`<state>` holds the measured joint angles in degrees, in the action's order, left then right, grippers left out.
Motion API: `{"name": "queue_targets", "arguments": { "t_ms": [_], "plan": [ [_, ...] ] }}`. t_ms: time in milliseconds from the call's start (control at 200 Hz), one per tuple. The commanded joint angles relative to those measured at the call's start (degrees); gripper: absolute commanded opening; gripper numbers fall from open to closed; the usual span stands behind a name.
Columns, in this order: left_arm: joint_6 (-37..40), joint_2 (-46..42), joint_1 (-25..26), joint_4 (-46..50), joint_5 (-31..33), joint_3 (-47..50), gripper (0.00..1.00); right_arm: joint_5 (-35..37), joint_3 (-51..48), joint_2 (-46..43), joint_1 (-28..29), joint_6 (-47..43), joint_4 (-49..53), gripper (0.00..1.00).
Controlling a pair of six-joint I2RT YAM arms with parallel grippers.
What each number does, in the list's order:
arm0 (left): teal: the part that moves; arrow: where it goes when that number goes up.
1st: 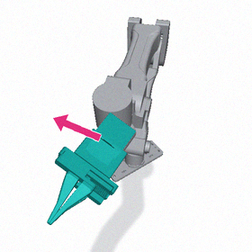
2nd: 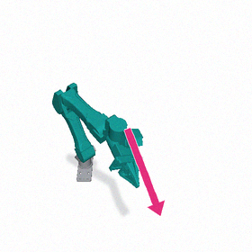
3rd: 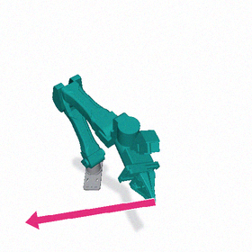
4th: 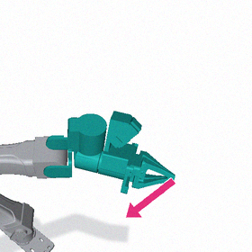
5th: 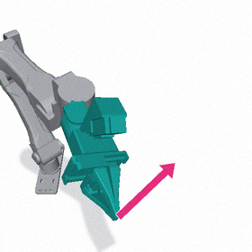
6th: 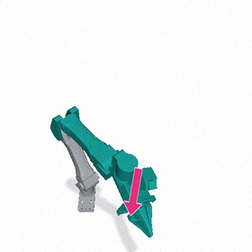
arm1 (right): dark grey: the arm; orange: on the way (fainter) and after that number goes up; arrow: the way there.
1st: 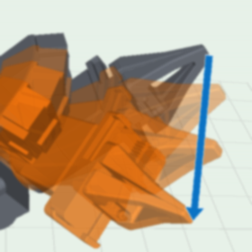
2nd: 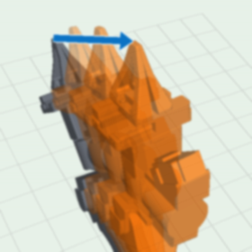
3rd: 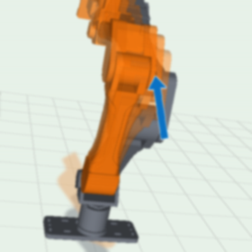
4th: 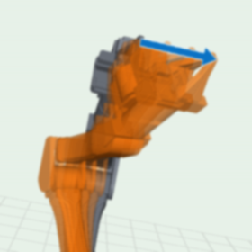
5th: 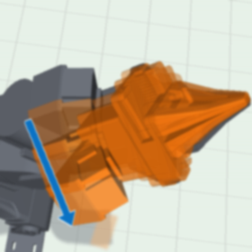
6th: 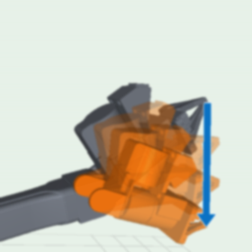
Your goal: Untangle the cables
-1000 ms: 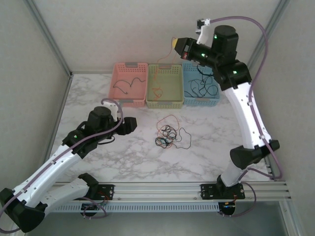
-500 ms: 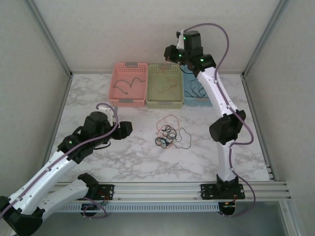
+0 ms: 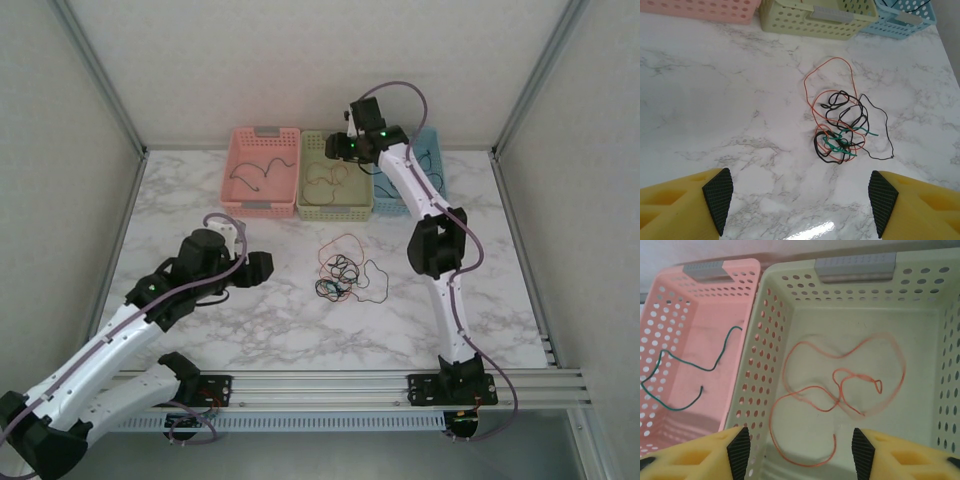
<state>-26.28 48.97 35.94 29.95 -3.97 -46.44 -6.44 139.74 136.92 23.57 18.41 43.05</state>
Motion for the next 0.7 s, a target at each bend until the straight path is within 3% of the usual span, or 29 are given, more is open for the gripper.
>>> {"name": "queue_targets", "arguments": {
  "t_ms": [0,210,380,561,696],
  "plan": [
    [-1.8,1.5,0.1,-3.3,-2.6,0.9,0.74,0.2,-7.2,-10.7,0.4,-1.9,-0.8,0.59],
    [-1.8,7.9,1.0,-6.6,-6.9,0.9,0.74,-2.8,-43.8,-37.9,0.5,-0.7,-14.4,0.59],
    [-2.3,14.5,3.4,-10.9,-9.3,1.7,0.74,-6.6,-74.0,-55.4,0.7,2.2,-20.3,0.51],
    [-2.5,23.3,7.6,-16.1,-10.6,0.4,0.73,-9.1,-92.3,-64.6,1.9,4.0,-20.5,0.48],
    [3.8,28.7,10.3,-16.9,-9.1,-1.3,0.71,-6.7,-99.2,-68.6,2.5,6.3,-21.8,0.48]
  ]
}}
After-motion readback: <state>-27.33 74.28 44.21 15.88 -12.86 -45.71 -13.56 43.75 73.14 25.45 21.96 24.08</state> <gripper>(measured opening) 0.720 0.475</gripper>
